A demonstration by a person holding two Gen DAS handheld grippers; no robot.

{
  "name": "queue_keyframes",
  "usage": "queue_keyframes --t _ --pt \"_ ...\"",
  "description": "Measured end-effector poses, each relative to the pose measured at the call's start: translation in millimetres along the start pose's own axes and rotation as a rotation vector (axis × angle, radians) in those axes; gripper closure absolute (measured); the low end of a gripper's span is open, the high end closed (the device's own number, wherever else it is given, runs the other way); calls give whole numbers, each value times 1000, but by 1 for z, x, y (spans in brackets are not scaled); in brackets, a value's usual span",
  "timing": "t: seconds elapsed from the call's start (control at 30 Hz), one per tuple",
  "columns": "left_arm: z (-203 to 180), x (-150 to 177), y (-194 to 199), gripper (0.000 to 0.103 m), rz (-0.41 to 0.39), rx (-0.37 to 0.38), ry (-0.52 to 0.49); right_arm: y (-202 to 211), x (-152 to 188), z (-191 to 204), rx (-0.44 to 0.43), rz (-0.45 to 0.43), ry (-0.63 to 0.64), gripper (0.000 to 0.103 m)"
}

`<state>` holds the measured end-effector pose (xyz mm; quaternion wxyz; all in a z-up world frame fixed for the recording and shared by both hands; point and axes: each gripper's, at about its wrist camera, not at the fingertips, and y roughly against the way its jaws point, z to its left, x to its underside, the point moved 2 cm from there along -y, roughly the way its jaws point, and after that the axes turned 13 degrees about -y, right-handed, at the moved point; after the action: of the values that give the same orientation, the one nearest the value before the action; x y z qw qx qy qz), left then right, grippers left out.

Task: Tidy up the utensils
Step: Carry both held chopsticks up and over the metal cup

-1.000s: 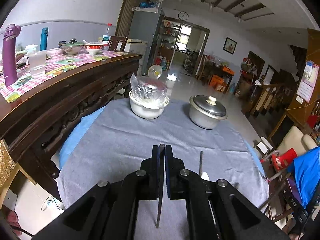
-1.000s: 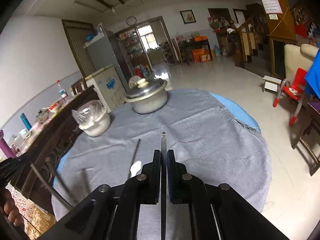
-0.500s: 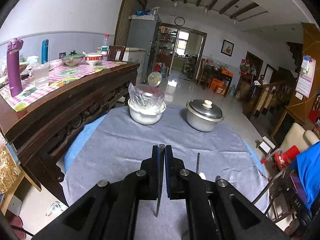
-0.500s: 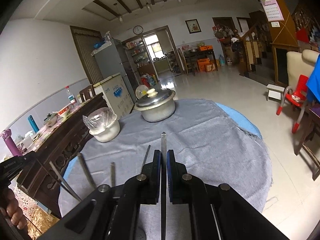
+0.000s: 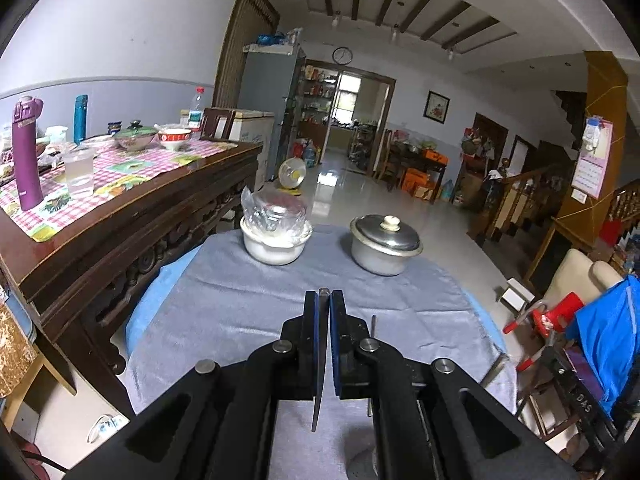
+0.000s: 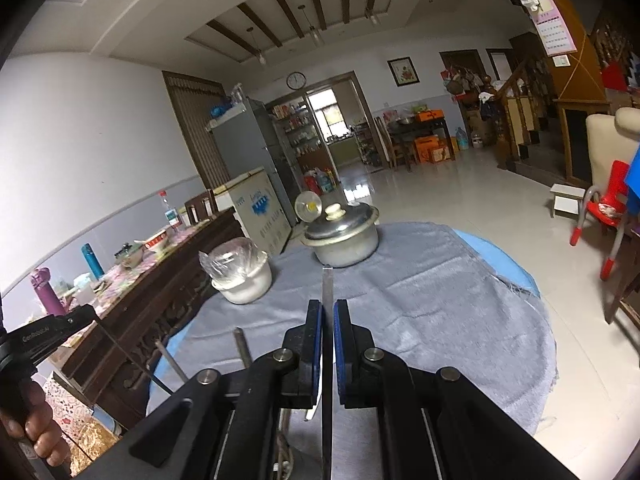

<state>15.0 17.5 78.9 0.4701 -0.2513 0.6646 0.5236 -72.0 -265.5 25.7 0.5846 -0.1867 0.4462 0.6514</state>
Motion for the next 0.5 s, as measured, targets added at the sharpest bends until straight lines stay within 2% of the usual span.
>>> queue_keyframes --t 0.27,0.5 --pt "3 -5 18 98 -19 50 25 11 -1 1 -27 -15 -17 97" --pt "0 -8 36 98 -38 79 28 29 -6 6 -79 -62 -31 96"
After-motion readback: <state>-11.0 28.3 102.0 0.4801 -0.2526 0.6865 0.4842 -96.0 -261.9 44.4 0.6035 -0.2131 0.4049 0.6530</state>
